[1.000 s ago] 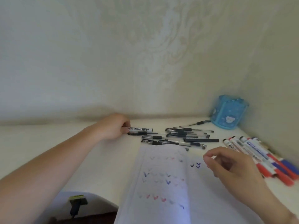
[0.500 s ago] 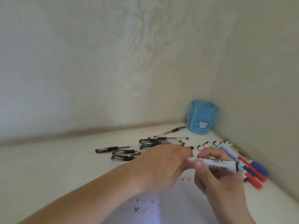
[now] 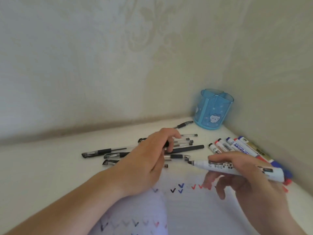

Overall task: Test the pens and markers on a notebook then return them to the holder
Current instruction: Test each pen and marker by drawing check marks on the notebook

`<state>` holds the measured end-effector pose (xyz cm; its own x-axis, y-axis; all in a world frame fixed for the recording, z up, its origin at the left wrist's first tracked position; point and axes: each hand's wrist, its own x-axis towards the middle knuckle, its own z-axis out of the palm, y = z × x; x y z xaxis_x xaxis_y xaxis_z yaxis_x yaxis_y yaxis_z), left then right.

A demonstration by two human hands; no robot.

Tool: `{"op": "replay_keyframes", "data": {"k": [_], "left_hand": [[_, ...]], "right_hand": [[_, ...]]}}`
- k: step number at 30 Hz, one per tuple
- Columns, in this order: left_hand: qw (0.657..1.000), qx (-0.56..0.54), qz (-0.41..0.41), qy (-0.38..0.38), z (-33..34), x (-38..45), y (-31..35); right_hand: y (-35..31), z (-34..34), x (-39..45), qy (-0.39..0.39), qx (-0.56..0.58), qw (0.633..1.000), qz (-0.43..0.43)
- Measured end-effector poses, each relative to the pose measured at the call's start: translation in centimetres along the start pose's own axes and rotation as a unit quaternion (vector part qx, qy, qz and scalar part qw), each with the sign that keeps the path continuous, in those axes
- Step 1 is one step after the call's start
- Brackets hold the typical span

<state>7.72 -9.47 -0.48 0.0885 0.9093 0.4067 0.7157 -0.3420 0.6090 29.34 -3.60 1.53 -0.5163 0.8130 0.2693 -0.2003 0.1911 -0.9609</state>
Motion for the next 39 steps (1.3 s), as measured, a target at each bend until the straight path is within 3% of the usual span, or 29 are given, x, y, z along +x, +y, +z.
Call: {"op": "replay_keyframes", "data": {"k": [3, 9, 16, 21, 27, 31, 35, 39], "left_hand": [[1.0, 0.014, 0.009, 0.008, 0.3, 0.1, -0.6], [0.998, -0.021, 0.013, 0.059, 0.8, 0.3, -1.0], [0.995, -0.075, -0.015, 0.057, 1.1, 0.5, -1.1], [0.996, -0.025, 0.058, 0.068, 1.3, 0.5, -1.4], [0.994, -0.024, 0.089, 0.059, 1.5, 0.7, -1.6], [0.998, -0.019, 0.049, 0.043, 1.3, 0.5, -1.3], [0.998, -0.063, -0.018, 0.023, 0.9, 0.3, -0.7], [0.999, -0.045, 0.008, 0.03, 0.9, 0.4, -0.8]], "right_hand": [[0.9, -0.1, 0.2, 0.058, -0.157, 0.985, 0.028], [2.6, 0.5, 0.2, 0.053, -0.246, 0.965, 0.068], [2.5, 1.1, 0.3, 0.045, -0.281, 0.956, 0.067], [2.4, 1.3, 0.3, 0.029, -0.287, 0.955, 0.075], [2.1, 1.4, 0.3, 0.04, -0.28, 0.956, 0.084], [2.5, 1.0, 0.4, 0.056, -0.273, 0.958, 0.071], [2.0, 0.6, 0.4, 0.073, -0.137, 0.985, 0.07], [1.6, 0.3, 0.5, 0.024, 0.017, 0.998, 0.049]]}}
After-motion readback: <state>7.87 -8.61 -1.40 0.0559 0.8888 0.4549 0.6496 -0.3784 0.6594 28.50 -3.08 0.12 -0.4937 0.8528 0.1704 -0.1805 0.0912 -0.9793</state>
